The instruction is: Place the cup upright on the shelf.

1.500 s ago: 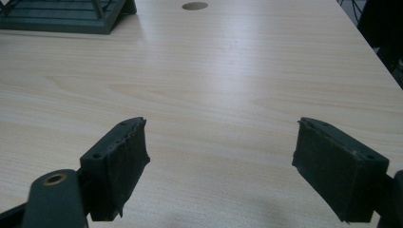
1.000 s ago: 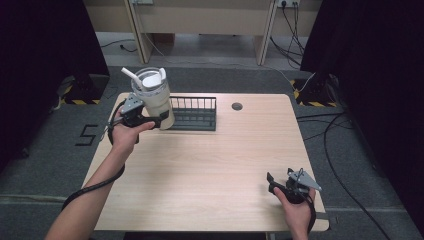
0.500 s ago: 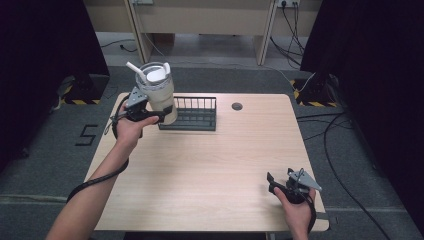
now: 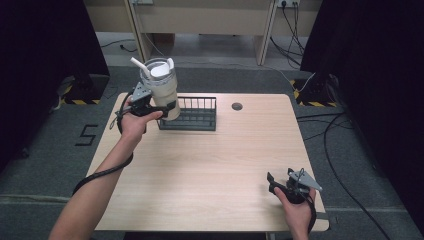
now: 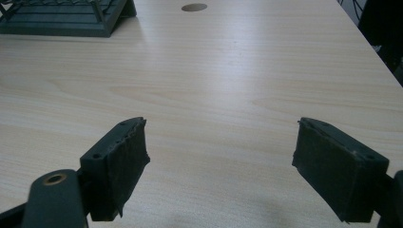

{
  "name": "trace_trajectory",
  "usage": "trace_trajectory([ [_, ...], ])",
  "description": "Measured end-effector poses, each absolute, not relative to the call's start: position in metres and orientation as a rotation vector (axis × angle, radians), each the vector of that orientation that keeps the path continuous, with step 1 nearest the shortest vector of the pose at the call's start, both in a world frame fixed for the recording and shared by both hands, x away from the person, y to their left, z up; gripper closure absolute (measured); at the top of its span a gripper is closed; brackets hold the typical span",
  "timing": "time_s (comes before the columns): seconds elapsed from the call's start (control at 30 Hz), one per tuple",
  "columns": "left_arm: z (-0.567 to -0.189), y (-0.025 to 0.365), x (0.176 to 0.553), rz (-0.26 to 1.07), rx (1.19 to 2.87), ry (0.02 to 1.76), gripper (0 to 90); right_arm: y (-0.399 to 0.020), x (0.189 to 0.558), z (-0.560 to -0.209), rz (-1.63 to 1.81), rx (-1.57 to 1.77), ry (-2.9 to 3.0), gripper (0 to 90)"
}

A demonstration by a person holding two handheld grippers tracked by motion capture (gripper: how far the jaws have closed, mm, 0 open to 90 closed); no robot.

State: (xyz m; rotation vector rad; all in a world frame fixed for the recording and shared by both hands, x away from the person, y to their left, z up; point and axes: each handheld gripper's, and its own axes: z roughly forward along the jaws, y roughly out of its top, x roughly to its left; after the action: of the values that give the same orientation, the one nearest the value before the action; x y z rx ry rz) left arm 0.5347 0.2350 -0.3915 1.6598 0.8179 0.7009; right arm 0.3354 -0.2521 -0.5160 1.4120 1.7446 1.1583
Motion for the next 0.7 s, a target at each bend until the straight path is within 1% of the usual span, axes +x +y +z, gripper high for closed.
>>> trace_trajectory([
  [0.17,-0.390,0.232,0.543,0.711,1.653,0.829,10.7,-0.252,0.335,-0.516,1.161,1.417,1.742,18.5],
  [0.2,-0.391,0.230,0.544,0.682,1.652,0.831,10.7,-0.252,0.335,-0.516,1.162,1.422,1.741,18.5],
  [0.7,-0.396,0.215,0.565,0.685,1.657,0.848,10.7,-0.253,0.335,-0.516,1.159,1.418,1.744,18.5],
])
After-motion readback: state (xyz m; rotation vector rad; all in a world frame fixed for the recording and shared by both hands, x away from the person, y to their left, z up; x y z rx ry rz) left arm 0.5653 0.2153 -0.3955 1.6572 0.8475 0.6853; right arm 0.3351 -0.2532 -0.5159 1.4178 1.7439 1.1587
